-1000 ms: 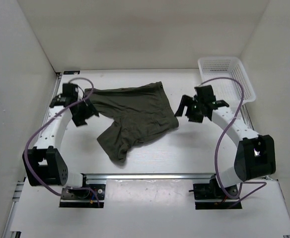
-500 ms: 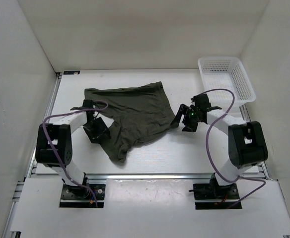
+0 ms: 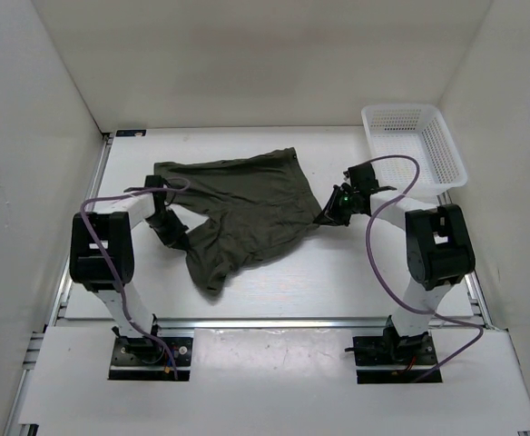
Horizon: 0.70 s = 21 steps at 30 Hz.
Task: Fold and stack the shorts
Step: Flatten the shorts out
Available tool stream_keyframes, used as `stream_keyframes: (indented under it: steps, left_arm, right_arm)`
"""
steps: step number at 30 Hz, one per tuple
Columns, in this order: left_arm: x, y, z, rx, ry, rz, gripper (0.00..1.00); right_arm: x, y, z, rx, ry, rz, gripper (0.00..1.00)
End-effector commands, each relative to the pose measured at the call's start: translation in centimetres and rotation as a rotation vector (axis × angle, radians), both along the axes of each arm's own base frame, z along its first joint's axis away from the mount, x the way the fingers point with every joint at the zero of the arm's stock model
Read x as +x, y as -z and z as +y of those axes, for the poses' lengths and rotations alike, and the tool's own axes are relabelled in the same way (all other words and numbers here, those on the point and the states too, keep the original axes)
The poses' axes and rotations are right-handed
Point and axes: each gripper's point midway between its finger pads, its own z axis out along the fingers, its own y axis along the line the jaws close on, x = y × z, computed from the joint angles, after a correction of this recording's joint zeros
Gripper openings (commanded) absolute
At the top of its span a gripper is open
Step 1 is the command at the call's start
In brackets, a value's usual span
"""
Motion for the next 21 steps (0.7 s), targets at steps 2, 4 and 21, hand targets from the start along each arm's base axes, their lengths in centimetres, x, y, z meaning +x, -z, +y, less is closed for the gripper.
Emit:
stream_keyframes:
  steps: [2, 4, 21]
  left_arm:
    - [4.0, -2.8, 5.0, 0.100, -0.062, -0.119, 0.10]
    - [5.6, -4.9, 6.9, 0.121, -0.080, -0.176, 0.10]
    - [1.4, -9.6, 5.8, 0.114, 0.009, -0.205, 0.84]
  right_arm:
    - [1.0, -3.6, -0.5, -0.026, -0.005, -0.110, 0.00]
    - [0.3, -4.9, -0.9, -0.039, -0.008, -0.131, 0.00]
    - [-2.7, -3.3, -2.8, -0.157, 0.000, -0.083, 0.19]
